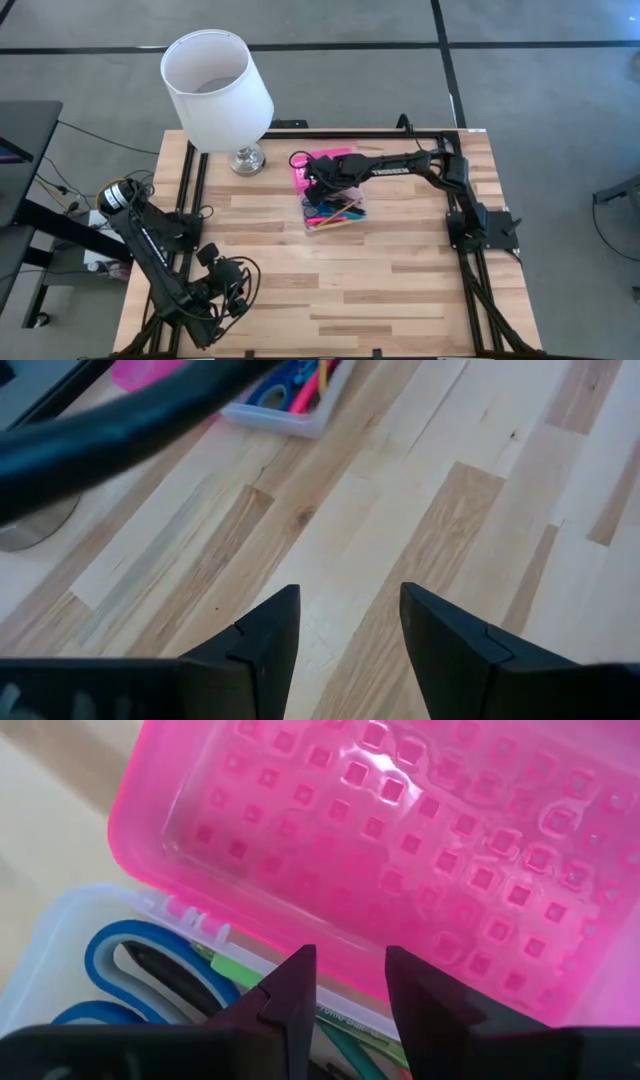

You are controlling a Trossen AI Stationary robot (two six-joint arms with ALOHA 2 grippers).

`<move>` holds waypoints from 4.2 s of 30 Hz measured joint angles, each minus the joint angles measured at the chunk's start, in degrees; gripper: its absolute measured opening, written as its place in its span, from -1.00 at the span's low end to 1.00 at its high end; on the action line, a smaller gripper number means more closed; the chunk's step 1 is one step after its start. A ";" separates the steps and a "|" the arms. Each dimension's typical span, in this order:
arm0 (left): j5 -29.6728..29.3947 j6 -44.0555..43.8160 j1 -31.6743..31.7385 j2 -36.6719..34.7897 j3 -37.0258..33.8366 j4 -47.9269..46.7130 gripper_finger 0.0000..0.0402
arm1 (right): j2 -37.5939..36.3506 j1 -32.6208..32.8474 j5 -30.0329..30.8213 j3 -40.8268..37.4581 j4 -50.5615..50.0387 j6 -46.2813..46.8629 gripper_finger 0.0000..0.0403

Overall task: Pick & place school supplies into a supply box
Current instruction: Close the pink supply box

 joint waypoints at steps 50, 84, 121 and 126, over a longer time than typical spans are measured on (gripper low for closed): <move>-6.86 11.69 10.61 -0.66 -1.83 -9.71 -0.16 | -2.57 28.73 -1.96 -0.22 3.92 -20.61 -0.42; 29.41 80.75 41.49 -20.85 -34.21 52.24 -0.16 | -13.21 55.01 21.02 -1.42 -22.31 24.42 -0.42; 42.69 97.28 51.63 -8.92 -33.90 58.92 -0.16 | -13.10 57.67 24.41 -35.25 16.85 30.38 -0.45; 43.92 97.85 51.65 -8.77 -33.90 58.67 -0.16 | -13.10 55.38 24.10 -36.01 17.48 28.47 -0.52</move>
